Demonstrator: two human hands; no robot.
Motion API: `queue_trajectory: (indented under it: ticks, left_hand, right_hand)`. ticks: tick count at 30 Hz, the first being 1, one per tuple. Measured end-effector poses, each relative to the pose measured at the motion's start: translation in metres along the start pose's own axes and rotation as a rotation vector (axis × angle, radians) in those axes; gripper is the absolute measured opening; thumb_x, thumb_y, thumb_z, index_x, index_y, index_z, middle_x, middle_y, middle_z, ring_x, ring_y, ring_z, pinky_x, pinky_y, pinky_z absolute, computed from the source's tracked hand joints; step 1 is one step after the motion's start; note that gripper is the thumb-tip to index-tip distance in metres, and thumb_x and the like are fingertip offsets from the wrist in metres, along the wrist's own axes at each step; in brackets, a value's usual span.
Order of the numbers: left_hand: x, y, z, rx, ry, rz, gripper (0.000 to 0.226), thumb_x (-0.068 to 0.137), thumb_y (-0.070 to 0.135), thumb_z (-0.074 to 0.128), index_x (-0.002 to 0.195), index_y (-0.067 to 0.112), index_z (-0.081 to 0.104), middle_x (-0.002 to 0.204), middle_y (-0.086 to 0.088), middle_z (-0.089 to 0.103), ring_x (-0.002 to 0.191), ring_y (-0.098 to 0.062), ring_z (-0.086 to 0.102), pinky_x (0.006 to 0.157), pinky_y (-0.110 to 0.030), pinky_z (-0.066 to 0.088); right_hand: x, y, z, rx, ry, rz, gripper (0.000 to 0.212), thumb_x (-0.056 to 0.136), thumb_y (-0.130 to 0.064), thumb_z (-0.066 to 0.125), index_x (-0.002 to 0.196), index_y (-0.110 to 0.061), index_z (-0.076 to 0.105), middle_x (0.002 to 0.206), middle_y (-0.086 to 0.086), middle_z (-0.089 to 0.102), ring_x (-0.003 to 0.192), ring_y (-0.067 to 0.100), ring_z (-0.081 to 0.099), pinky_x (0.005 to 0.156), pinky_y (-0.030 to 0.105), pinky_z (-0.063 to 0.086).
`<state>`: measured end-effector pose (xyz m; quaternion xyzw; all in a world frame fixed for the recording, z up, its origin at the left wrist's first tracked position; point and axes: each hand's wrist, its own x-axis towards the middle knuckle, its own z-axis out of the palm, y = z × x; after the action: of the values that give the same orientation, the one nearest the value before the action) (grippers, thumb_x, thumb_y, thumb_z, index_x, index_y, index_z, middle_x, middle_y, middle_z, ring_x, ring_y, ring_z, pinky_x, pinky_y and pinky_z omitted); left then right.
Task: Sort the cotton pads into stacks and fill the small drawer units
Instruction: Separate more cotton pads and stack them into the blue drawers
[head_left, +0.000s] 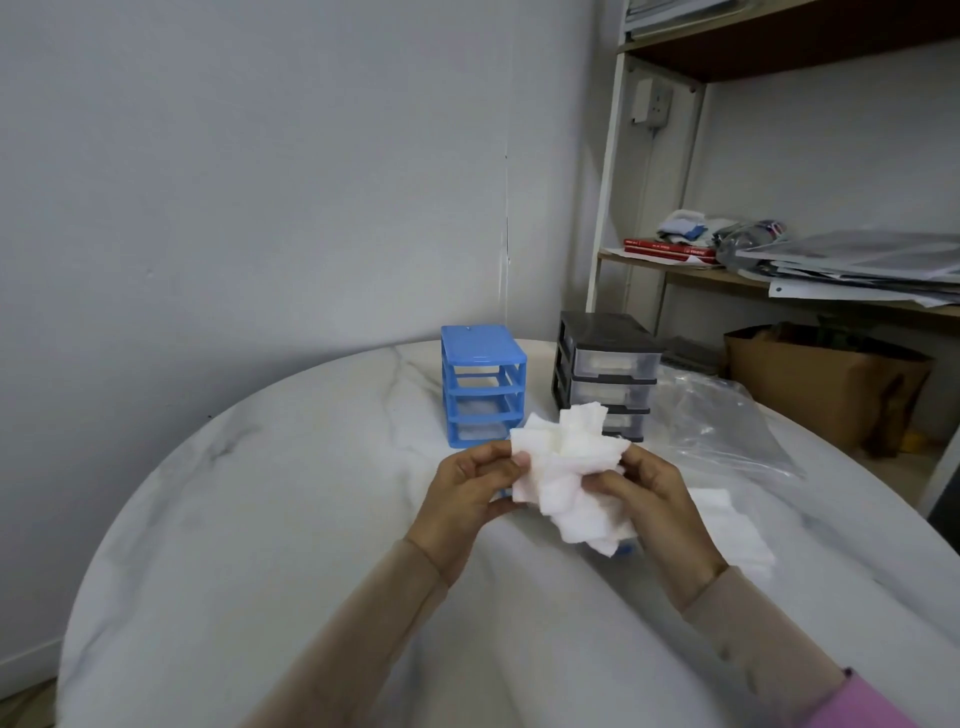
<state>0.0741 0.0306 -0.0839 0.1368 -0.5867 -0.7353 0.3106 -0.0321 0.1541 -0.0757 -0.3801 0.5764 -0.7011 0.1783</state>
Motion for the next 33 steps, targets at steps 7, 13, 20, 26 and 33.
queue_trajectory:
  ticks: [7, 13, 20, 26, 33]
  left_hand:
    - [-0.002, 0.005, -0.004, 0.114, 0.162, 0.176, 0.03, 0.088, -0.013, 0.042, 0.07, 0.007, 0.054, 0.068, 0.004, 0.061, 0.068, -0.01, 0.057, 0.061, -0.016, 0.051]
    - [-0.008, 0.009, 0.012, 0.077, 0.008, 0.11, 0.017, 0.089, 0.004, 0.054, 0.088, 0.01, 0.07, 0.078, 0.005, 0.073, 0.076, -0.008, 0.067, 0.068, -0.019, 0.055]
    - [-0.008, 0.007, 0.01, 0.048, 0.051, 0.057, 0.016, 0.088, 0.004, 0.056, 0.084, 0.01, 0.071, 0.082, -0.002, 0.071, 0.078, -0.014, 0.066, 0.069, -0.023, 0.055]
    - [-0.005, 0.007, 0.007, 0.001, 0.036, -0.019, 0.03, 0.073, 0.025, 0.064, 0.092, 0.003, 0.069, 0.097, -0.013, 0.068, 0.089, -0.021, 0.063, 0.08, -0.032, 0.052]
    - [-0.003, 0.011, 0.002, -0.229, 0.057, -0.14, 0.028, 0.08, 0.018, 0.061, 0.104, 0.006, 0.067, 0.105, -0.009, 0.069, 0.089, -0.014, 0.065, 0.074, -0.023, 0.055]
  right_hand:
    - [0.001, -0.001, 0.001, 0.149, -0.053, 0.1, 0.026, 0.068, 0.001, 0.066, 0.092, -0.007, 0.067, 0.079, 0.0, 0.072, 0.073, 0.012, 0.067, 0.061, 0.021, 0.053]
    - [-0.004, 0.0, 0.007, 0.106, -0.098, 0.062, 0.029, 0.069, 0.003, 0.069, 0.098, -0.001, 0.066, 0.083, 0.001, 0.072, 0.075, 0.01, 0.066, 0.062, 0.019, 0.051]
    - [-0.008, 0.001, 0.011, 0.091, -0.112, 0.08, 0.017, 0.085, 0.008, 0.055, 0.094, -0.002, 0.065, 0.081, -0.001, 0.072, 0.074, 0.01, 0.066, 0.06, 0.018, 0.05]
    - [-0.008, 0.002, 0.012, 0.131, -0.114, 0.094, 0.02, 0.087, 0.009, 0.05, 0.095, -0.002, 0.064, 0.081, -0.002, 0.072, 0.074, 0.008, 0.066, 0.06, 0.017, 0.05]
    - [-0.008, 0.002, 0.009, 0.118, -0.088, 0.045, 0.021, 0.091, 0.007, 0.044, 0.083, -0.002, 0.061, 0.067, -0.003, 0.066, 0.06, 0.004, 0.059, 0.05, 0.012, 0.043]
